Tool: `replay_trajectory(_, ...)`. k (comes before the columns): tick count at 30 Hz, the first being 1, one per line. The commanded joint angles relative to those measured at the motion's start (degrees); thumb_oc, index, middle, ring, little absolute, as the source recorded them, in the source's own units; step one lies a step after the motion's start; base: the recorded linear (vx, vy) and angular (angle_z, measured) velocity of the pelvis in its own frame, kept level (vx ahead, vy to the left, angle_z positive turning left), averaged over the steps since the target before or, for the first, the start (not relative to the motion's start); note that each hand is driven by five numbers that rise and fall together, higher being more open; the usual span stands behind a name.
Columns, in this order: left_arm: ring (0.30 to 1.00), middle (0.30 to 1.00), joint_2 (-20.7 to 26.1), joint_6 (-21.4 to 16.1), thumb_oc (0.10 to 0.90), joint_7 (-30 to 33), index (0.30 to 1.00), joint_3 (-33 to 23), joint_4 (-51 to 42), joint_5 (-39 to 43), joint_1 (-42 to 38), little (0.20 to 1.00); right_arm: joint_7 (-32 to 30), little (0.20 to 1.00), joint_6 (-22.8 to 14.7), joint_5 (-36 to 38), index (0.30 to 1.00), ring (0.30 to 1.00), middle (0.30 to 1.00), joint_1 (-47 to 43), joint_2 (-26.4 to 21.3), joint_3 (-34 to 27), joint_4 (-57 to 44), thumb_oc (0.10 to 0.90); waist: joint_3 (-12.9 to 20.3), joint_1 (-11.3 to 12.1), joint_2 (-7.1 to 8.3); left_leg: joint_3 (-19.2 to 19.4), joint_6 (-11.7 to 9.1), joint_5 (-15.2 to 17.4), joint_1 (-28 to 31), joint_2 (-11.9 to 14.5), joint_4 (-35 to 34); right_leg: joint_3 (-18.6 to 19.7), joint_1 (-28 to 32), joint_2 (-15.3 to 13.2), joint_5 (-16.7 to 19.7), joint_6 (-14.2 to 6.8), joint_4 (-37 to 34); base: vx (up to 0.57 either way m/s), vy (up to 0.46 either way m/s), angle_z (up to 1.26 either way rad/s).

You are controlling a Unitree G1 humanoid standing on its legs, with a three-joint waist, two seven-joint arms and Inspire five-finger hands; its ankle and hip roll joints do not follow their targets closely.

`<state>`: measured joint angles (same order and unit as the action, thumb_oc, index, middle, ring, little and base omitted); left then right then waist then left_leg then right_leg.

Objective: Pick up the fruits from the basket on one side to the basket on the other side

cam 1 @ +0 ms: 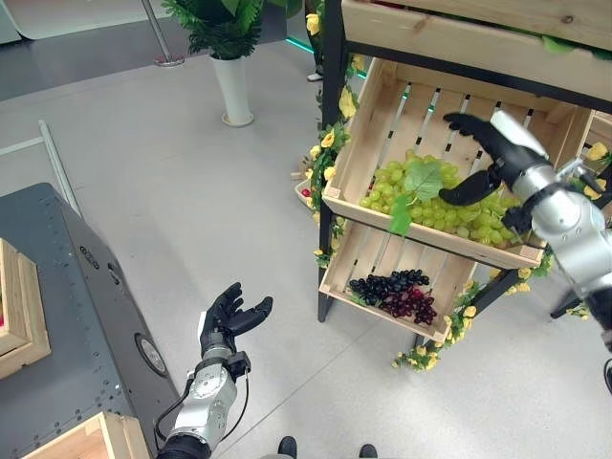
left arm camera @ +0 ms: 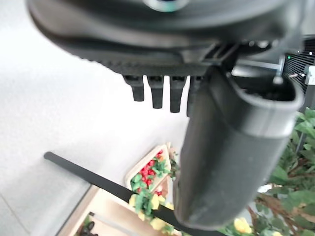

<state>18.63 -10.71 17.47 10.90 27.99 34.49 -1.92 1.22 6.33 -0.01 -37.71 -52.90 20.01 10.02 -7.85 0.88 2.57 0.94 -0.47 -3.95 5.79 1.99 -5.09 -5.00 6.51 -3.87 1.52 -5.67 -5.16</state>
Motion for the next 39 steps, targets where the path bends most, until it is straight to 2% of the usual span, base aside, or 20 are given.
replay_trajectory(1,0.900,0.900,2.4,-4.2,0.800,0.5,0.900,0.7,-3.3,-2.6,-5.0,0.900,-8.0,0.900,-5.4,-4.4,0.900,0.900,0.900,-2.0,0.2,-4.9,-3.5,0.800,4.4,-0.1,1.16,0.3,-0.2,5.1,1.9,-1.3,0.1,0.1,1.2,-0.3,0.8,1.3,0.5,0.00,-0.005,-0.07)
replay_trajectory(2,0.900,0.900,2.0,-4.3,0.800,1.3,0.900,0.5,-3.2,-2.8,-5.2,0.900,-9.4,0.900,-7.0,-5.3,0.900,0.900,0.900,0.6,1.9,-6.3,-7.1,0.800,4.1,-0.6,0.81,0.6,-0.1,5.3,2.0,-1.3,0.1,0.4,1.1,-0.3,0.8,1.2,0.6,0.00,-0.005,-0.09)
replay_trajectory(9,0.900,0.900,0.7,-4.5,0.800,2.5,0.900,0.3,-2.6,-3.5,-4.3,0.900,-11.5,0.900,-10.9,-8.6,0.900,0.900,0.900,8.5,7.0,-9.5,-15.7,0.800,3.7,-1.5,0.11,1.3,0.1,5.8,2.2,-1.3,0.1,1.2,0.9,-0.2,0.6,1.1,0.7,0.01,0.005,-0.08)
replay_trajectory(11,0.900,0.900,-0.1,-4.6,0.800,3.2,0.900,0.3,-2.4,-3.7,-3.6,0.900,-12.7,0.900,-13.6,-10.3,0.900,0.900,0.900,12.3,9.1,-10.2,-18.4,0.800,3.5,-1.8,-0.03,1.6,0.3,5.5,2.0,-1.3,0.1,1.4,0.4,-0.3,1.0,1.0,1.0,0.00,0.008,-0.04)
replay_trajectory(13,0.900,0.900,-0.4,-4.7,0.800,3.2,0.900,0.5,-2.3,-3.8,-3.1,0.900,-13.5,0.900,-14.7,-11.2,0.900,0.900,0.900,13.6,9.9,-10.3,-19.1,0.800,3.4,-1.8,-0.15,1.7,0.3,6.1,2.4,-1.3,0.1,1.4,0.7,-0.2,0.5,1.0,0.9,0.03,0.009,-0.03)
replay_trajectory(22,0.900,0.900,-2.7,-6.9,0.800,4.4,0.900,2.7,-1.4,-4.8,-0.1,0.900,-17.4,0.900,-25.1,-14.8,0.900,0.900,0.900,21.7,15.9,-8.8,-22.6,0.800,2.6,-2.0,-0.54,2.0,0.7,6.6,2.8,-1.3,0.1,1.5,0.7,-0.1,0.4,0.7,1.0,0.01,0.012,-0.04)
replay_trajectory(28,0.900,0.900,-3.9,-8.3,0.800,4.6,0.900,4.6,0.6,-4.3,1.4,0.900,-15.8,0.900,-28.8,-14.8,0.900,0.900,0.900,23.7,18.5,-3.8,-21.0,0.800,2.4,-1.4,-0.48,1.6,0.9,6.6,2.7,-1.6,0.1,1.2,0.6,-0.3,0.5,0.4,1.0,0.00,0.006,0.00)
replay_trajectory(33,0.900,0.900,-4.0,-9.3,0.800,5.0,0.900,5.2,-0.3,-3.9,2.9,0.900,-13.6,0.900,-29.4,-13.6,0.900,0.900,0.900,26.3,18.7,-0.9,-18.6,0.800,2.1,-0.8,-0.49,1.1,1.2,6.5,2.5,-1.9,0.1,0.6,0.6,-0.8,0.6,0.2,1.1,0.01,0.040,0.02)
replay_trajectory(39,0.900,0.900,-3.0,-9.4,0.800,5.1,0.900,6.4,-0.2,-4.4,3.3,0.900,-15.8,0.900,-29.9,-15.1,0.900,0.900,0.900,28.4,19.7,2.6,-16.2,0.800,1.2,-0.4,-0.73,0.1,2.0,6.4,1.9,-2.8,0.1,0.0,-0.6,-1.7,0.6,-0.5,2.7,-0.01,0.053,0.07)
